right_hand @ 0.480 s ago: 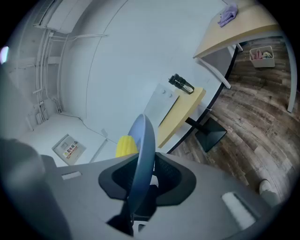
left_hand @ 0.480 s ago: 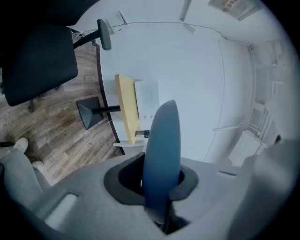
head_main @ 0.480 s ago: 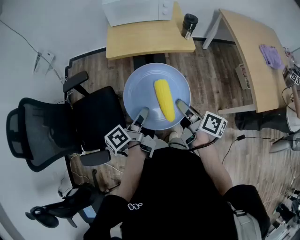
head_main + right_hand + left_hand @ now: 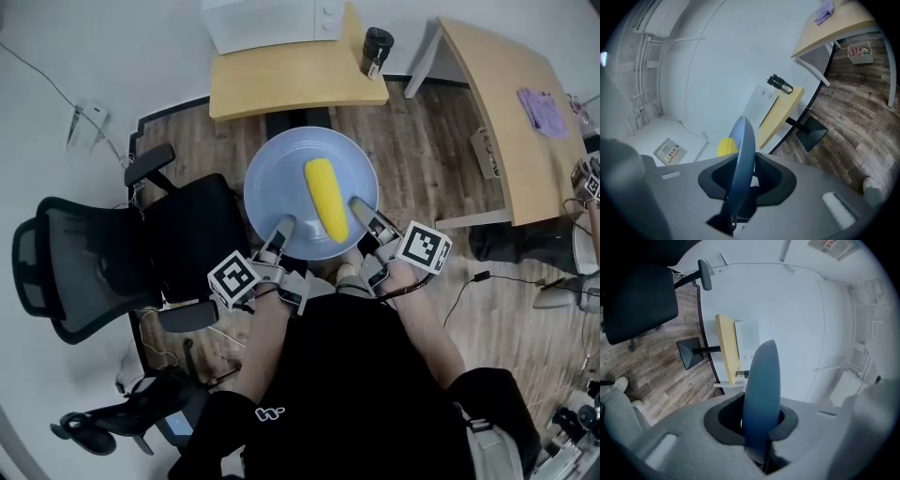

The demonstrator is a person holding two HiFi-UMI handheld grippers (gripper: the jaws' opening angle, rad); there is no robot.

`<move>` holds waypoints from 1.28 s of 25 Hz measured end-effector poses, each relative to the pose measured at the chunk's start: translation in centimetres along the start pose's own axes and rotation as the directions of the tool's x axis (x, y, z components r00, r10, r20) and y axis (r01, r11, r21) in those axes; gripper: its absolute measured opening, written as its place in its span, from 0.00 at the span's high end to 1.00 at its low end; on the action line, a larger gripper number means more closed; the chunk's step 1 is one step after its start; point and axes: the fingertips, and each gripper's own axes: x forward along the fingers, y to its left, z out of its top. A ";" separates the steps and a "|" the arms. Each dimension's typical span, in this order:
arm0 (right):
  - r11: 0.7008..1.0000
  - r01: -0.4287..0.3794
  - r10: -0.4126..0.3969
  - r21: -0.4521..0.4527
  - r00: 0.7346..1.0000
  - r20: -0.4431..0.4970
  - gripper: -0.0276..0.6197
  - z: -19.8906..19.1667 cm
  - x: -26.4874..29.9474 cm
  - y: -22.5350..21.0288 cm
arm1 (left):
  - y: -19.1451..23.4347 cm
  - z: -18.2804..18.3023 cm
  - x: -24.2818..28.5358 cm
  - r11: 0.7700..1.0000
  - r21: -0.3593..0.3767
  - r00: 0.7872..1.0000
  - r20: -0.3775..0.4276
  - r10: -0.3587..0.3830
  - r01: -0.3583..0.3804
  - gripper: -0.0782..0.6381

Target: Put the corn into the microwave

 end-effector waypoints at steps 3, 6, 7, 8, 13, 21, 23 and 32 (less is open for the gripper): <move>1.000 -0.025 0.025 0.015 1.000 0.015 0.81 0.2 -0.1 0.1 | 0.2 -0.1 0.0 1.000 -0.008 1.000 -0.002 0.002 -0.002 0.81; 0.999 -0.036 0.036 0.020 0.999 0.009 0.80 0.3 -0.1 0.1 | 0.3 -0.3 0.2 1.000 -0.016 1.000 -0.003 -0.001 0.001 0.81; 0.999 -0.032 0.032 0.021 0.999 0.008 0.80 0.3 -0.1 0.0 | 0.6 -0.3 0.2 1.000 -0.018 1.000 -0.004 0.004 -0.004 0.81; 0.999 -0.031 0.031 0.020 0.999 0.007 0.80 0.4 -0.2 -0.1 | 0.9 -0.4 0.1 1.000 -0.018 1.000 -0.005 0.014 -0.014 0.81; 0.999 -0.041 0.041 0.034 0.999 0.001 0.79 2.5 -1.8 -1.2 | 0.6 -2.6 2.0 0.999 -0.045 1.000 0.005 0.000 0.001 0.81; 0.996 -0.079 0.080 0.037 0.996 -0.025 0.77 5.0 -2.3 -2.7 | 0.4 -4.1 4.3 1.000 -0.021 1.000 0.030 0.008 -0.007 0.80; 0.995 -0.082 0.084 0.049 0.996 -0.034 0.77 5.0 -1.9 -3.1 | 0.7 -4.0 4.6 0.999 -0.029 0.999 0.033 0.016 -0.015 0.80; 0.998 -0.060 0.062 0.037 0.997 -0.054 0.77 9.3 7.4 -4.5 | 2.1 3.8 11.0 0.997 -0.065 0.999 0.033 0.039 -0.037 0.80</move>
